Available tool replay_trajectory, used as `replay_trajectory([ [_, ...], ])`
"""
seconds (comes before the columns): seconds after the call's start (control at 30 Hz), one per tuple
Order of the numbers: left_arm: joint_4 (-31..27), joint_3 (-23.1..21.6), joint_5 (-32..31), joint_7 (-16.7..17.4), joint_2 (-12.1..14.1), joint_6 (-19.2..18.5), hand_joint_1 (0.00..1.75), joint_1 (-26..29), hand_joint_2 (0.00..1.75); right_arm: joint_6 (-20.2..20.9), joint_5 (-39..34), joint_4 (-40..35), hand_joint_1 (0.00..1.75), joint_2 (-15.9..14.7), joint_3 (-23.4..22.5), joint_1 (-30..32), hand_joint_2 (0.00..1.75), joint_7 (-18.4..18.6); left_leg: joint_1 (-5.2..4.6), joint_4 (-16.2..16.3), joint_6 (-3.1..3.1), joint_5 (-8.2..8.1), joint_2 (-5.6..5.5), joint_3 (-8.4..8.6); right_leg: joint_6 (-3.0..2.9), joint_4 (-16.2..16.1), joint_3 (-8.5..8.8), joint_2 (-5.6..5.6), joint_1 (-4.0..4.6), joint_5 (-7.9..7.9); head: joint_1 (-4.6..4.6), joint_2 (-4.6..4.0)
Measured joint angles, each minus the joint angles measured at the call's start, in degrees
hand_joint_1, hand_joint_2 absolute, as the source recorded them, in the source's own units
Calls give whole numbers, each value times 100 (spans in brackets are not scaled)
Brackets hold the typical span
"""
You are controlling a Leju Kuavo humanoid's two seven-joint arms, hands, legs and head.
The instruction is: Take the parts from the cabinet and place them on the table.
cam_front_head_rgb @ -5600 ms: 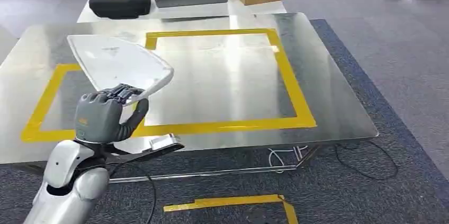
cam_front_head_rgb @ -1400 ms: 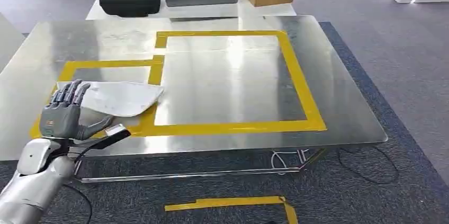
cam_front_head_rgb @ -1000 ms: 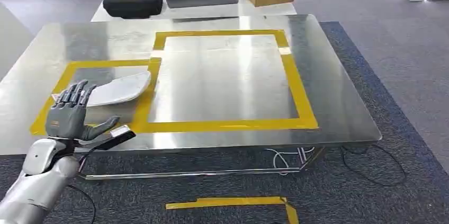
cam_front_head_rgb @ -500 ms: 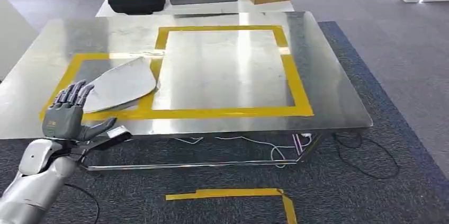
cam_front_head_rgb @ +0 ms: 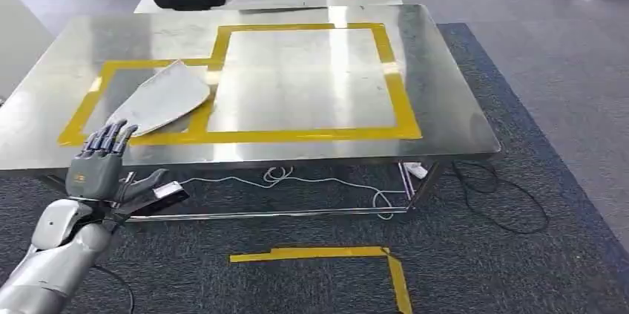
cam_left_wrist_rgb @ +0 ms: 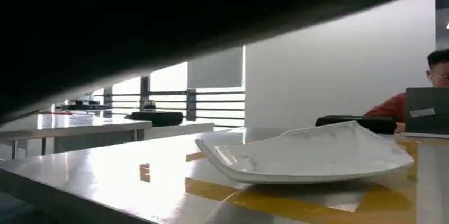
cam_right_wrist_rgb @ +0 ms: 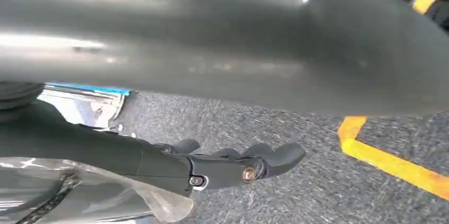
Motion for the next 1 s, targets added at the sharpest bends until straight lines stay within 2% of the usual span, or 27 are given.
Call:
replay_trajectory([
  [0.03, 17, 22, -7, -13, 2, 0, 0, 8, 0, -2, 0, 0, 0, -6, 0, -10, 0, 0, 6, 124, -41, -269, -3, -61, -63, 1, -13, 1, 4, 54, -18, 0],
  [0.07, 33, 59, -7, -30, 7, -2, 0, 18, 0, -7, -4, 0, 0, -9, 0, -11, 0, 20, 18, 490, -73, -664, -4, -149, -91, 3, -82, 0, 7, 127, -29, 0],
  [0.1, 50, 89, -18, -35, 5, -2, 0, 36, 0, -11, -7, 0, 0, -11, 0, -4, 0, 26, 24, 929, -98, -983, -3, -249, -97, 9, -150, 0, 12, 184, -31, 0],
  [0.13, 70, 120, -44, -37, 4, -2, 0, 71, 0, -11, -18, 0, 0, -17, -2, 5, 0, 35, 28, 1375, -112, -1209, -3, -339, -103, 16, -220, -1, 20, 237, -31, 0],
  [0.17, 98, 177, -48, -59, 4, 0, 0, 126, 0, -22, -33, 0, 0, -28, -2, 12, 0, 35, 30, 1718, -117, -1291, -4, -375, -105, 24, -295, -1, 26, 289, -31, 0],
  [0.2, 129, 234, -74, -59, 4, -2, 0, 187, 0, -37, -59, 0, 0, -37, -2, 15, 0, 35, 31, 1795, -112, -1211, -4, -323, -104, 33, -372, -1, 30, 337, -31, 0],
  [0.23, 160, 291, -120, -57, 4, 0, 0, 248, 0, -66, -79, 0, 0, -44, -2, 14, 0, 35, 30, 1654, -94, -1035, -4, -157, -100, 46, -451, 0, 37, 384, -31, 0],
  [0.27, 205, 375, -148, -50, 7, 0, 0, 302, 0, -83, -92, 0, 0, -52, -2, 12, 0, 35, 29, 1257, -64, -823, -4, 138, -95, 58, -523, 1, 50, 429, -31, 0],
  [0.3, 253, 454, -170, -48, 15, -2, 0, 344, 0, -94, -98, 0, 0, -59, -4, 12, 0, 35, 24, 759, -17, -696, -4, 478, -89, 63, -568, 1, 61, 466, -31, 0],
  [0.33, 300, 545, -197, -44, 30, 0, 0, 384, 0, -105, -103, 0, 0, -61, -4, 13, 0, 35, 10, 264, 43, -716, -5, 825, -77, 68, -588, 1, 61, 499, -28, 0],
  [0.37, 361, 685, -243, -39, 46, 0, 0, 427, 0, -114, -107, 0, 0, -63, -4, 12, 0, 35, -18, -161, 94, -827, -5, 1065, -43, 88, -626, 5, 98, 538, -24, 0],
  [0.4, 428, 810, -290, -31, 66, 0, 0, 466, 0, -118, -118, 0, 0, -72, -7, 16, 0, 37, -29, -216, 91, -846, -3, 1075, -2, 76, -643, -3, 76, 595, -17, 0],
  [0.47, 615, 1087, -361, -2, 109, 0, 0, 600, 0, -137, -139, 0, 0, -79, -11, 20, 0, 74, -70, -213, 146, -759, -3, 1021, 75, 28, -654, -3, 40, 698, -27, 0],
  [0.5, 731, 1253, -389, 15, 127, 0, 0, 662, 0, -140, -151, 2, 0, -85, -15, 29, 0, 90, -29, -312, 188, -670, 14, 962, 114, 23, -675, 2, 70, 712, -22, 0],
  [0.53, 831, 1388, -411, 30, 127, 0, 0, 702, 0, -149, -157, 0, 0, -98, -17, 37, 0, 96, -12, -312, 228, -597, 45, 946, 123, 122, -740, 15, 51, 479, -37, 0],
  [0.57, 892, 1489, -415, 37, 131, 0, 0, 738, 0, -160, -160, 2, 0, -103, -20, 34, 0, 96, -9, -309, 288, -541, 42, 855, 139, 426, -884, 20, 50, 123, -4, 0],
  [0.6, 946, 1562, -417, 37, 133, 0, 0, 780, 0, -160, -168, 2, 0, -109, -20, 31, 0, 105, -11, -289, 287, -486, 38, 766, 153, 843, -997, 17, 43, -201, 8, 0],
  [0.63, 975, 1602, -417, 37, 136, 0, 0, 804, 0, -164, -173, 2, 0, -114, -22, 32, 0, 103, -14, -281, 290, -453, 38, 715, 164, 1124, -1065, 18, 37, -372, 13, 0],
  [0.83, 994, 1628, -418, 37, 136, 0, 0, 812, 0, -166, -175, 2, 0, -120, -22, 32, 0, 103, -15, -277, 290, -442, 38, 699, 167, 1206, -1084, 18, 37, -416, 11, 0],
  [0.87, 1042, 1674, -422, 52, 140, 0, 0, 834, 0, -168, -188, 2, 0, -125, -26, 31, 0, 103, -20, -270, 289, -403, 38, 639, 179, 1490, -1146, 18, 34, -545, 9, 0],
  [0.9, 1055, 1685, -426, 59, 140, 0, 0, 838, 0, -170, -194, 2, 0, -125, -26, 31, 0, 103, -21, -268, 288, -392, 38, 623, 182, 1559, -1158, 18, 34, -567, 9, 0],
  [0.93, 1566, 1897, -474, 348, 151, -2, 0, 932, 0, -192, -335, 2, 0, -127, -90, 28, 0, 83, -17, -197, 242, -210, 38, 314, 201, 1360, -677, 17, 23, -61, 13, 0],
  [0.97, 2268, 2089, -352, 982, 127, -369, 0, 1245, 0, -223, -533, 4, 0, -123, -214, -3, 0, 59, -46, -85, 133, -60, 59, 134, 151, -152, 348, 72, 33, -146, 6, 0],
  [1.0, 2410, 2115, -345, 1148, 93, -485, 0, 1343, 0, -234, -564, 9, 0, -120, -251, 16, 0, 59, -42, -95, 122, -10, 61, 137, 158, -123, 291, 78, 38, -107, 11, 0],
])
